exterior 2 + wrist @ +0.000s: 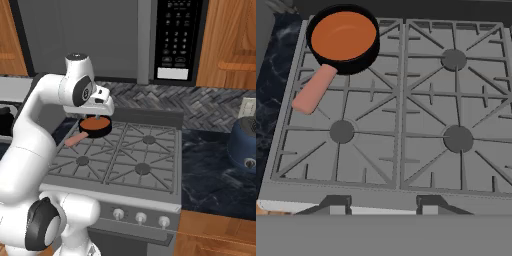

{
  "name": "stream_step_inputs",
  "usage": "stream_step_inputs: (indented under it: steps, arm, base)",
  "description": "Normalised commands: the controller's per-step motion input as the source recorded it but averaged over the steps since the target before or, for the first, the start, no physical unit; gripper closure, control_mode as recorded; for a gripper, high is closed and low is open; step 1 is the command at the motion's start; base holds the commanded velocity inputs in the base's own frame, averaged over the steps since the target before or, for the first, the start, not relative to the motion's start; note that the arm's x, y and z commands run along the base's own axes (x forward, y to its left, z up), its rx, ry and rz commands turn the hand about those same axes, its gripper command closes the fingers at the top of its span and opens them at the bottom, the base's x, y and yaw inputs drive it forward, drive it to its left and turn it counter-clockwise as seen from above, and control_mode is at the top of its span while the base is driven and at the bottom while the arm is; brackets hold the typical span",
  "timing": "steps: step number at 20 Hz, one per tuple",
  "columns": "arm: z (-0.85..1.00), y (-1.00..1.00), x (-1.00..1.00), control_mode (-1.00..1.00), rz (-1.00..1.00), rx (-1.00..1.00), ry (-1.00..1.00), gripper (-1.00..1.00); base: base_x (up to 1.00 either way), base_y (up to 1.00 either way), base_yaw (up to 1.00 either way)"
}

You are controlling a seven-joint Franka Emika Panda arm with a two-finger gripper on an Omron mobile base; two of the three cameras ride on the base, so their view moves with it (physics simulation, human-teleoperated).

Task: Retrieve the steak from the fridge and place it on the saucepan with marinade on the stove.

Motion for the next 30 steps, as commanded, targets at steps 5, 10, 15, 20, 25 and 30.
stream_step_inputs:
  steps: [5,10,15,20,25,30]
  arm:
    - [0.00,0.00,-0.10,-1.00,0.00,0.00,0.00,-1.00]
    - [0.00,0.00,0.00,-1.00,0.00,0.00,0.00,-1.00]
    - [0.00,0.00,-0.02,-1.00,0.00,0.00,0.00,-1.00]
    - [0.00,0.00,-0.13,-1.00,0.00,0.00,0.00,-1.00]
    - [0.00,0.00,0.00,1.00,0.00,0.00,0.00,-1.00]
    - [0.00,0.00,0.00,1.00,0.00,0.00,0.00,-1.00]
  base:
    - [0.00,0.00,0.00]
    - [0.00,0.00,0.00]
    - [0.00,0.00,0.00]
    - [0.00,0.00,0.00]
    - [-0.82,0.00,0.06]
    - [-0.98,0.00,0.46]
